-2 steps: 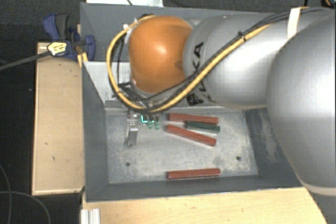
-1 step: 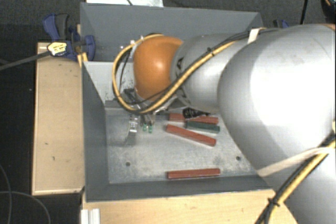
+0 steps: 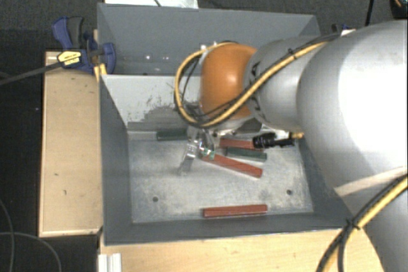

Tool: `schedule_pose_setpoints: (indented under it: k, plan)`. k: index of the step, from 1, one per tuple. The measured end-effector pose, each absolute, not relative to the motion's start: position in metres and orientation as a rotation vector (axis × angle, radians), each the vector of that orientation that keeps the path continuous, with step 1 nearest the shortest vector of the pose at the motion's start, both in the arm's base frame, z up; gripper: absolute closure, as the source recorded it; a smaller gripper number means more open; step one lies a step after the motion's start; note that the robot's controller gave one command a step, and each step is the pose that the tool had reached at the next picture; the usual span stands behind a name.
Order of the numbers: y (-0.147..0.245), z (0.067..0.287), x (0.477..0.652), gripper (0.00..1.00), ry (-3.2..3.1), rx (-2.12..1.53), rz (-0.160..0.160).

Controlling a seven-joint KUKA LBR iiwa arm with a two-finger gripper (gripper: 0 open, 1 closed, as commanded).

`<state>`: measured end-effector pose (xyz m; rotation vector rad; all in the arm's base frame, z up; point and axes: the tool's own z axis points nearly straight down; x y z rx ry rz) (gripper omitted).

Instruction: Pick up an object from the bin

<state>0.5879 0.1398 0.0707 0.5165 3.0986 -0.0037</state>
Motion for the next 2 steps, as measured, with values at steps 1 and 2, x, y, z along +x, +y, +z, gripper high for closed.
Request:
schedule_pose_setpoints:
  k: [1,2]
  plan:
    - [-0.031,0.101,0.572,0.0,3.074,0.645,-0.006]
    - [0.041,0.069,0.569,0.0,3.086,0.608,0.004]
